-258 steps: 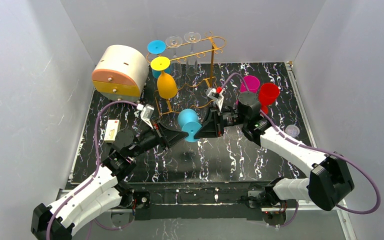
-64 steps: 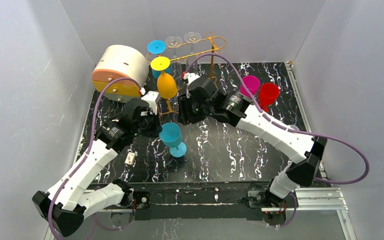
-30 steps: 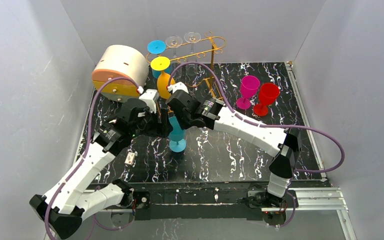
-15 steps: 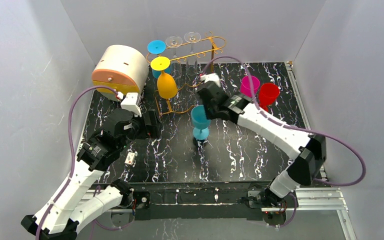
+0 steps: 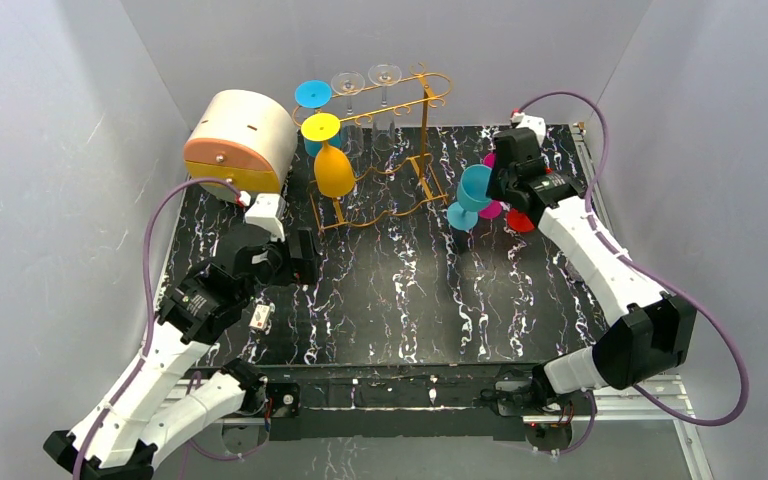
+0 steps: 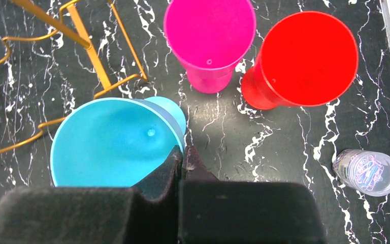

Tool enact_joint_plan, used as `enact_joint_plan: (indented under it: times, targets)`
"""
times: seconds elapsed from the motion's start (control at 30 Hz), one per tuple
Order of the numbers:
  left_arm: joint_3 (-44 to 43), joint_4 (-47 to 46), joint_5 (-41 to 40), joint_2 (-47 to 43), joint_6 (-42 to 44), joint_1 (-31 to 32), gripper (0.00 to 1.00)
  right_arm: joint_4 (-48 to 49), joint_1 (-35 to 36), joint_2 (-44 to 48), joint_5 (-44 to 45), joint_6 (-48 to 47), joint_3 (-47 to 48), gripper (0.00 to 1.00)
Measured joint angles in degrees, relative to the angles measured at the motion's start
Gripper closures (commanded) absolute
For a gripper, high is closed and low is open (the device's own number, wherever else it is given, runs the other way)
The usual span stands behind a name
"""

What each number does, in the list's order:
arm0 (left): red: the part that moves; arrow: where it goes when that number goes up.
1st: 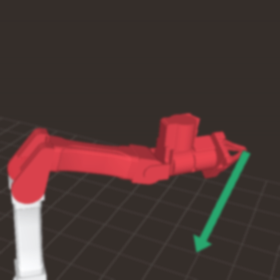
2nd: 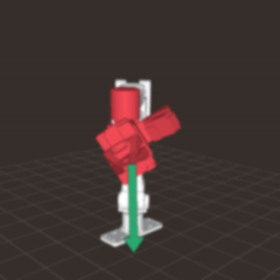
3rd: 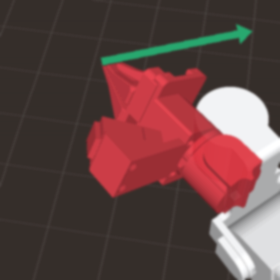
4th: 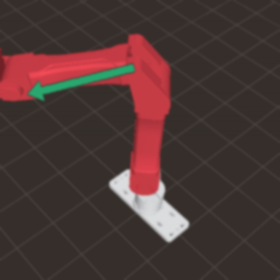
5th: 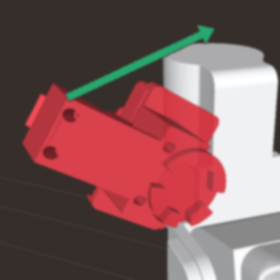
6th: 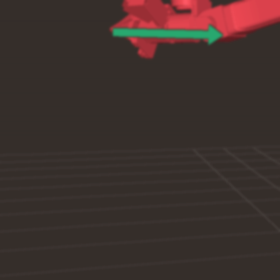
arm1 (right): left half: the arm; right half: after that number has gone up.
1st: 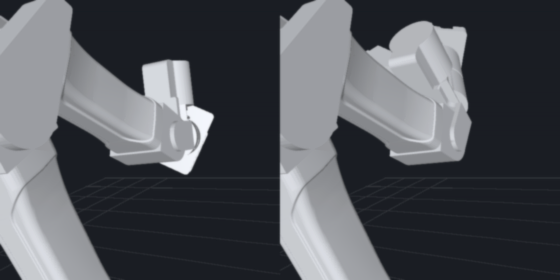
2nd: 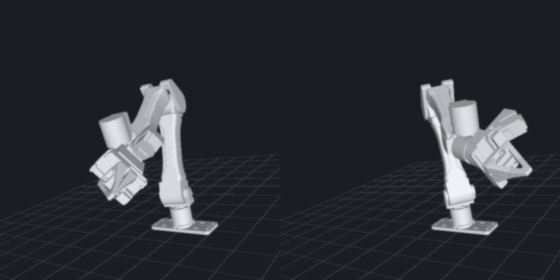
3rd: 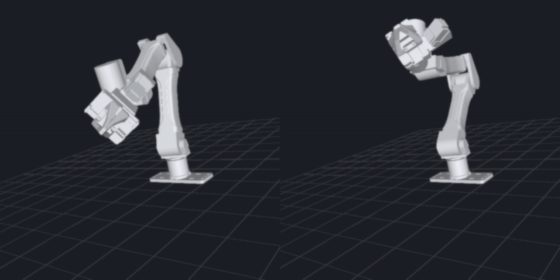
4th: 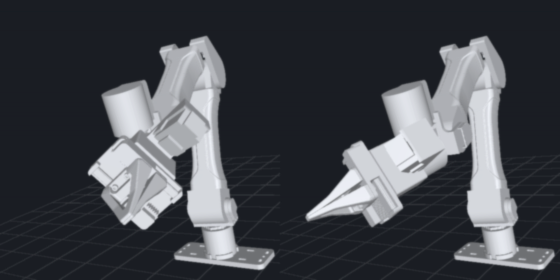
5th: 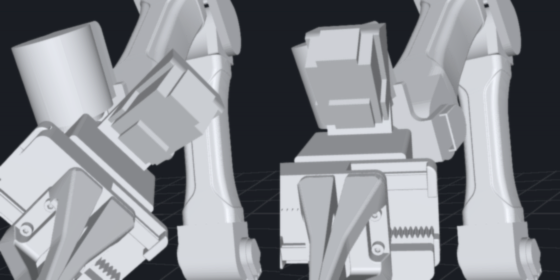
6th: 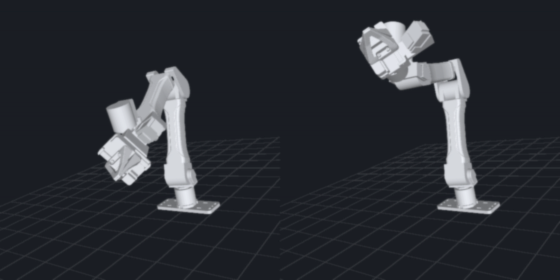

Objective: Take the wine glass off the wine glass rack
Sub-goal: Place the wine glass at the center of the board.

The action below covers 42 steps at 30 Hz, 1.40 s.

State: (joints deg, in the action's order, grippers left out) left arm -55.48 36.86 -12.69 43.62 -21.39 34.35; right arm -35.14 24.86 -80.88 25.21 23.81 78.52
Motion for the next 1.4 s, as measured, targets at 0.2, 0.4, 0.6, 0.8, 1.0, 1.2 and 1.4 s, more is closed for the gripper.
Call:
enact_joint_plan:
  times: [0.2, 0.4, 0.6, 0.8, 1.0, 1.2, 1.4]
  targets:
    - [0.4, 0.7, 0.0, -1.9, 0.0, 0.0, 0.02, 2.9, -5.5, -1.3, -3.2, 0.0, -1.4, 0.99]
    - [0.4, 1.0, 0.0, -2.6, -0.1, 0.0, 0.02, 4.1, -6.8, -5.0, -5.1, 0.0, -1.5, 0.99]
    - [0.5, 1.0, -0.6, -2.3, -0.7, 0.0, 0.02, 6.1, -6.8, -6.6, -5.6, 0.7, -3.4, 0.99]
    - [0.6, 1.4, -0.6, -1.7, -0.7, 0.0, 0.02, 7.2, -6.8, -9.4, -4.5, 0.4, -3.4, 0.91]
    - [0.6, 1.6, -0.9, -1.7, -0.7, 0.0, 0.02, 7.7, -6.8, -9.6, -4.4, 0.0, -3.2, 0.77]
    - [0.6, 2.4, -1.2, 0.3, -0.7, 0.0, 0.02, 6.6, -6.8, -9.6, -4.7, -0.3, -2.1, 0.67]
    - [0.6, 2.7, -1.4, 0.7, -0.7, 0.0, 0.02, 6.7, -6.8, -9.4, -6.5, -0.9, -0.7, 0.63]
